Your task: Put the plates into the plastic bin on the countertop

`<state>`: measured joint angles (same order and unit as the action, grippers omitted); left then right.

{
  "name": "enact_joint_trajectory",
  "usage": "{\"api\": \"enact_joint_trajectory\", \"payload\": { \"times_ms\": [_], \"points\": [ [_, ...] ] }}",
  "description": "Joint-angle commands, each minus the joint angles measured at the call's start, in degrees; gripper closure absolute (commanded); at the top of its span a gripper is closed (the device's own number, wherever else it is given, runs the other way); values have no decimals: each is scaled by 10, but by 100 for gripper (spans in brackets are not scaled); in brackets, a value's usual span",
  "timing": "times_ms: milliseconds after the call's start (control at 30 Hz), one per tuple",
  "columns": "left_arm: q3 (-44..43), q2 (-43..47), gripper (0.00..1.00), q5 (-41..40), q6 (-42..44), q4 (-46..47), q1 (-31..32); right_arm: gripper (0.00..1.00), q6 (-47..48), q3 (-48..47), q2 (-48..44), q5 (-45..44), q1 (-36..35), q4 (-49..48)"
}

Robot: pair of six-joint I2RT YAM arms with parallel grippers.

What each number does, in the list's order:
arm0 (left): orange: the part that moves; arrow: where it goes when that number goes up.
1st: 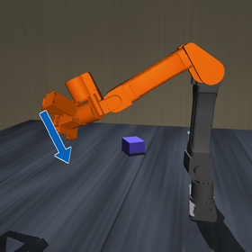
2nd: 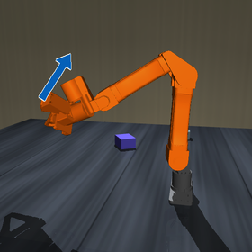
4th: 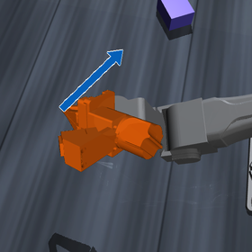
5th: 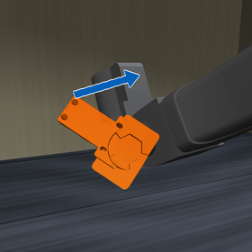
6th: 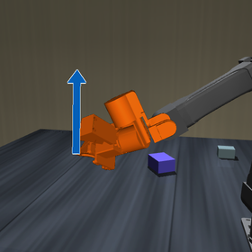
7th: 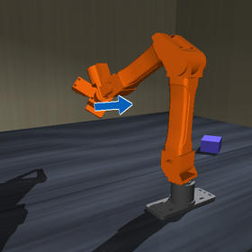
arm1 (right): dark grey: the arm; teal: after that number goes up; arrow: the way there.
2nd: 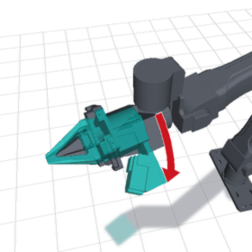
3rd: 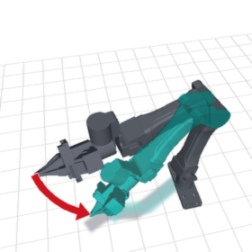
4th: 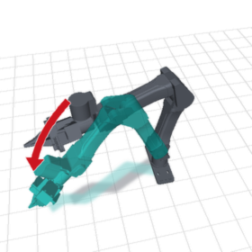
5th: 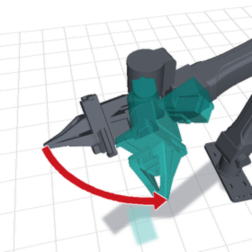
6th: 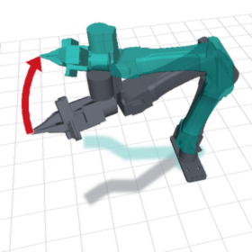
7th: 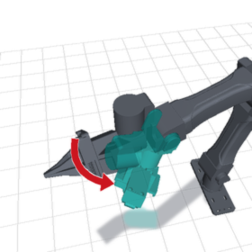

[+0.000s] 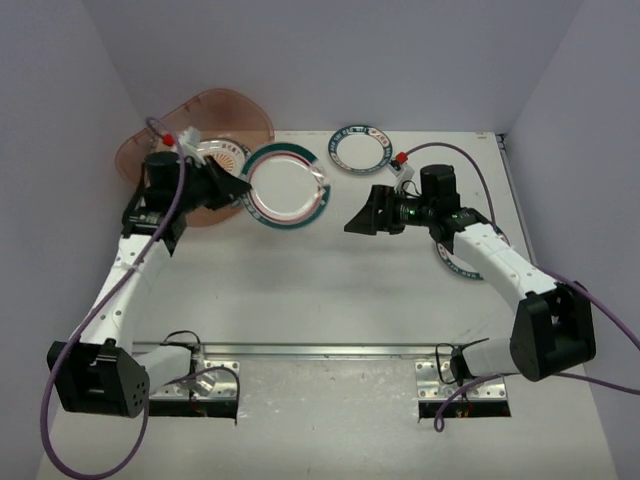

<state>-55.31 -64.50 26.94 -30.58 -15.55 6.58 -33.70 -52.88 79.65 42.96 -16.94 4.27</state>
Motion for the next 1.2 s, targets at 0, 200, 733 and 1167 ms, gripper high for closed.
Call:
{"api": "enact_joint_trajectory", "payload": {
  "times_ms": [0,200,733,1167],
  "points": [
    [-127,-29,100,-96,-43,-2,-137,1,62,11,-41,-120,12,76],
    [-279,-213,100,-144,-80,-24,-232,1,72,72,-75,-120,24,82],
    [-419,-485,82,-105,-90,-59,-265,1,94,107,-80,-59,24,72],
    [-507,-554,0,-106,-38,-159,-265,1,96,98,-69,-58,24,82]
  ]
}}
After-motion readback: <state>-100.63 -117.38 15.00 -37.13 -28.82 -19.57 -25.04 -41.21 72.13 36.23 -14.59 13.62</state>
